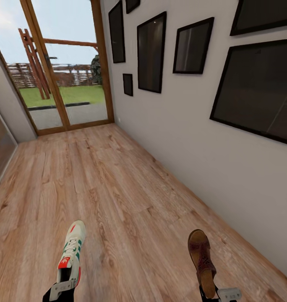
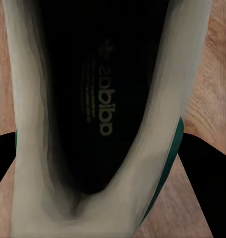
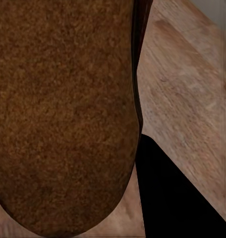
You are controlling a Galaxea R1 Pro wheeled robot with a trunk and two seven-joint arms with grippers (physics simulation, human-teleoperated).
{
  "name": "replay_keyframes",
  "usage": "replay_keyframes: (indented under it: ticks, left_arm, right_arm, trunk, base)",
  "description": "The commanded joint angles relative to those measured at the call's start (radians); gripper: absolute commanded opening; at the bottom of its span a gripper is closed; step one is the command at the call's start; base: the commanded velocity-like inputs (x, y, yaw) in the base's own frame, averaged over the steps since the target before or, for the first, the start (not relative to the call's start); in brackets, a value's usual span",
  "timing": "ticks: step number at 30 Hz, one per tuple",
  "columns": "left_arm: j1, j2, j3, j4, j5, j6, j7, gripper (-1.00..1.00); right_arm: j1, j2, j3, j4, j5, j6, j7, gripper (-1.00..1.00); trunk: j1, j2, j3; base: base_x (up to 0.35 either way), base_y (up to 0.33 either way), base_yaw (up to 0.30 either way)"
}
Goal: Pick up the two gym shoes and the two sandals from the corridor floor and place them onto the hallstand (shoe rack) in the corridor, making sure they are on the rack and not on the floor. Arrange them so the two gym shoes are next to each other and the two sandals are next to each other.
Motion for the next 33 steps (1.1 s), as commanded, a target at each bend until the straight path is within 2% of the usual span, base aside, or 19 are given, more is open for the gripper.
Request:
replay_keyframes:
  ticks: [1, 9, 15, 27, 33]
  left_arm:
    - [-0.001, -0.001, 0.008, 0.001, -0.011, -0.004, -0.006, -1.0]
    - [0.0, -0.003, 0.003, 0.002, -0.011, -0.004, -0.006, -1.0]
    - [-0.001, -0.003, 0.006, 0.003, -0.011, -0.004, -0.006, -1.0]
    - [0.0, -0.003, 0.007, 0.006, -0.011, -0.004, -0.006, -1.0]
    - [-0.001, -0.003, 0.004, 0.006, -0.011, -0.004, -0.006, -1.0]
  right_arm:
    - [-0.001, 0.001, -0.008, 0.001, 0.003, -0.003, 0.01, -1.0]
    - [-0.001, 0.001, -0.008, 0.001, 0.003, -0.002, 0.01, -1.0]
    - [-0.001, 0.001, -0.008, 0.001, 0.003, -0.002, 0.01, -1.0]
    - [-0.001, 0.002, -0.008, 0.001, 0.003, -0.001, 0.009, -1.0]
    - [-0.001, 0.002, -0.008, 0.002, 0.002, -0.001, 0.009, -1.0]
  trunk:
    - [0.0, 0.0, 0.0]
    - [0.0, 0.0, 0.009]
    - [0.023, -0.042, -0.002]
    - [0.023, -0.042, 0.011]
    - [0.023, -0.042, 0.014]
  base:
    - [0.0, 0.0, -0.209]
    - [0.0, 0.0, -0.22]
    - [0.0, 0.0, -0.223]
    - [-0.006, 0.005, -0.226]
    - [-0.156, 0.182, -0.276]
